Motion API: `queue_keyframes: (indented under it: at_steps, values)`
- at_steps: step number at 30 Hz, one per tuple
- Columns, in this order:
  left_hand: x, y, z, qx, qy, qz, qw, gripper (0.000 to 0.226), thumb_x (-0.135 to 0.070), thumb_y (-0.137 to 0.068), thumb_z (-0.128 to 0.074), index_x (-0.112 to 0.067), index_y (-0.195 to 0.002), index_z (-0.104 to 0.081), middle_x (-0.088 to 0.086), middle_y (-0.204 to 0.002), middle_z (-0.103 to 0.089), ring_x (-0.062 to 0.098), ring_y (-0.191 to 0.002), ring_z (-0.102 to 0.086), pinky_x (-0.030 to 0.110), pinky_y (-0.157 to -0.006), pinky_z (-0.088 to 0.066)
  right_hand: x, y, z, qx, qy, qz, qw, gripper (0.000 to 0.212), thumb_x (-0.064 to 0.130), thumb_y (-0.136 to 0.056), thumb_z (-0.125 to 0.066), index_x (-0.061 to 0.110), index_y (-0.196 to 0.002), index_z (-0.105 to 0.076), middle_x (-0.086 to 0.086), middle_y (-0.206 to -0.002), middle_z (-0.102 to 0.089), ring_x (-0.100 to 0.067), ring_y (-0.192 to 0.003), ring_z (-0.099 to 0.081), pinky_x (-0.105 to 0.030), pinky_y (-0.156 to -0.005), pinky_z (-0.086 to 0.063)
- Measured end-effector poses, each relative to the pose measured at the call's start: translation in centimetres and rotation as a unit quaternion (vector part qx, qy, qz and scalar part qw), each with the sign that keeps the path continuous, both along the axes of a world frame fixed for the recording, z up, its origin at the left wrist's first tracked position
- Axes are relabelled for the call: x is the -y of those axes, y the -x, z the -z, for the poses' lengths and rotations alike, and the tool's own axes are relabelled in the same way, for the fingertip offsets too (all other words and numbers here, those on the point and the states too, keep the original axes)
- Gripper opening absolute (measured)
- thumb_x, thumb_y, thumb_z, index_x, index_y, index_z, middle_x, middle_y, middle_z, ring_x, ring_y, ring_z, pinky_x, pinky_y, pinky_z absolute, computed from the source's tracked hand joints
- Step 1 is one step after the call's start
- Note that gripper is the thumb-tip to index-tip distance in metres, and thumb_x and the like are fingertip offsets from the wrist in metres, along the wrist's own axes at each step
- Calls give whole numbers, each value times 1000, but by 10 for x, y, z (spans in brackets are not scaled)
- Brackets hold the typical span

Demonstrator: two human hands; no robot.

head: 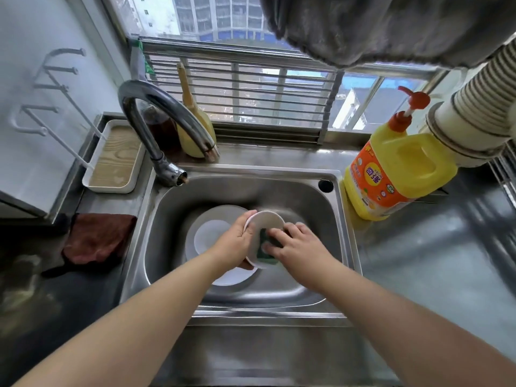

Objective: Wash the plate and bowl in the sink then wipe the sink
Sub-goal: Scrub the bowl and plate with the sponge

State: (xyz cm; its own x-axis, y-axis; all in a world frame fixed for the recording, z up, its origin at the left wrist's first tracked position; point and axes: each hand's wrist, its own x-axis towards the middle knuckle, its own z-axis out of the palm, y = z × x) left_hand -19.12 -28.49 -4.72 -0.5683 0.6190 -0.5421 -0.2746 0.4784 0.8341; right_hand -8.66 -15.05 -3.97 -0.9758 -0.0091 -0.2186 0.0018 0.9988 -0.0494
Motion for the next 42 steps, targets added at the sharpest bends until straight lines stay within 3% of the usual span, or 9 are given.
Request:
queue_keyframes:
  at_steps: [2,7,13,17,20,27,30,35,42]
  values:
    - [-5,4,-5,10,-10,-18,1000,36,-39,-102,-30,-39,-138,-32,-3,-116,-47,14,-90,-56,41,-66,-59,-7,9,-7,-1,-86,-7,996,46,29,-56,-77,30,-101,-72,-3,-117,-65,-33,-96,-62,-39,-86,-49]
    - [-19,18,-9,24,-5,-74,997,32,-36,-102,-31,-48,-131,-37,4,-124,-47,27,-104,-56,53,-76,-57,30,20,-3,-3,93,115,989,42,34,-91,-43,34,-131,-54,2,-139,-48,-37,-113,-47,-37,-101,-37]
    - [-10,39,-20,127,33,29,991,28,-32,-103,-32,-35,-129,-43,3,-117,-51,31,-99,-61,51,-69,-59,-21,18,-6,-46,-79,-62,994,42,25,-59,-71,33,-100,-71,-3,-119,-63,-32,-99,-57,-40,-93,-33]
    - [-17,60,-36,118,70,69,988,27,-31,-103,-33,-31,-127,-45,10,-118,-52,33,-96,-63,50,-66,-59,-5,26,-12,-68,-138,-43,987,60,34,-36,-78,24,-94,-73,-9,-116,-65,-39,-96,-61,-44,-92,-29]
    - [-14,64,-40,115,97,91,984,29,-25,-99,-38,-29,-125,-51,15,-114,-59,34,-89,-68,45,-68,-59,5,16,-6,-110,-144,-54,982,45,28,-47,-78,23,-91,-71,-8,-108,-67,-37,-79,-62,-43,-81,-39]
    - [-28,19,-17,137,-19,-124,983,50,-9,-91,-33,-44,-126,-42,7,-115,-54,22,-88,-59,31,-55,-54,30,25,-3,-99,13,198,975,32,48,-64,-72,34,-93,-73,-1,-100,-71,-30,-70,-63,-37,-62,-48]
    - [-19,27,-16,113,13,-93,989,47,-7,-91,-31,-43,-117,-48,8,-118,-52,27,-96,-57,42,-62,-58,11,13,5,-118,69,69,988,38,42,-77,-60,34,-114,-66,-3,-125,-61,-34,-95,-60,-43,-81,-45]
    - [-12,57,-43,187,34,61,980,49,-5,-87,-34,-35,-120,-52,15,-116,-56,36,-102,-59,50,-74,-56,-44,31,-9,-240,-156,-223,932,33,18,-79,-50,29,-103,-69,-1,-121,-63,-33,-95,-61,-42,-89,-36]
    - [-32,17,-26,172,-97,-154,968,66,1,-85,-35,-43,-134,-39,11,-121,-54,25,-93,-61,36,-63,-57,10,34,-1,-195,-59,116,972,36,35,-50,-85,29,-83,-73,3,-96,-72,-30,-67,-61,-34,-65,-46]
